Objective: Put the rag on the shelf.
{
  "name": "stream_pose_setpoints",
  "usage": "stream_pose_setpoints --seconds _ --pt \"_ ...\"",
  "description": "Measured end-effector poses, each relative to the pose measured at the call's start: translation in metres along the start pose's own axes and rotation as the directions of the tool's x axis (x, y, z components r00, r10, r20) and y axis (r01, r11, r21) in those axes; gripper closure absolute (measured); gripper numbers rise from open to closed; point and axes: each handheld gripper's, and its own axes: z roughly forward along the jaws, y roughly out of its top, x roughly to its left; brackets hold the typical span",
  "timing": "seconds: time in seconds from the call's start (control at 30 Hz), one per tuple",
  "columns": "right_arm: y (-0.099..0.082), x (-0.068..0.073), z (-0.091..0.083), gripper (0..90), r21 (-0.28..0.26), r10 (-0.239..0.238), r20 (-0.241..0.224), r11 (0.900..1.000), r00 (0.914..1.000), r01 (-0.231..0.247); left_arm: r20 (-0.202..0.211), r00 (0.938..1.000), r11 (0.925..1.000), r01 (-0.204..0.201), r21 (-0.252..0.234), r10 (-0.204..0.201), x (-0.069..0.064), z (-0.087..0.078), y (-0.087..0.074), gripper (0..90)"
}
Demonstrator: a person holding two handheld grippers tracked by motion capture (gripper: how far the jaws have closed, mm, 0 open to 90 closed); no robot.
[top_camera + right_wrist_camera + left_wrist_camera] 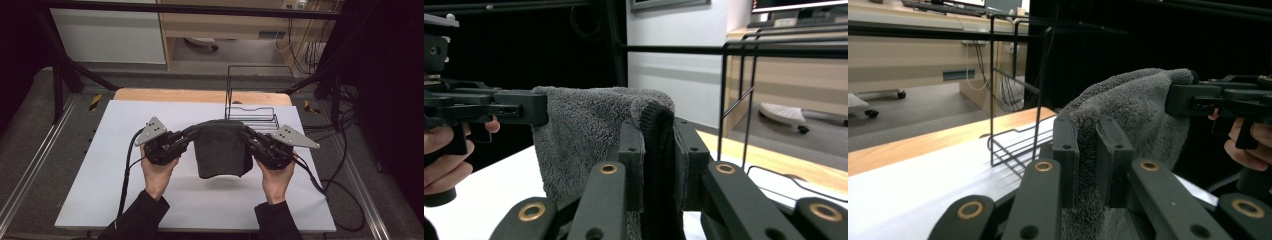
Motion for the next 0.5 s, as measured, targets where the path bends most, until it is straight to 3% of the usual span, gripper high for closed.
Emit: stream_pose_setpoints --seconds 0.5 --pt "0.017 -0.006 -0.015 78.3 -0.09 0.0 0.072 0.9959 0.9974 0.006 0.023 0.9997 0.9966 0.008 -0.082 -0.006 -0.011 0.022 0.023 80.6"
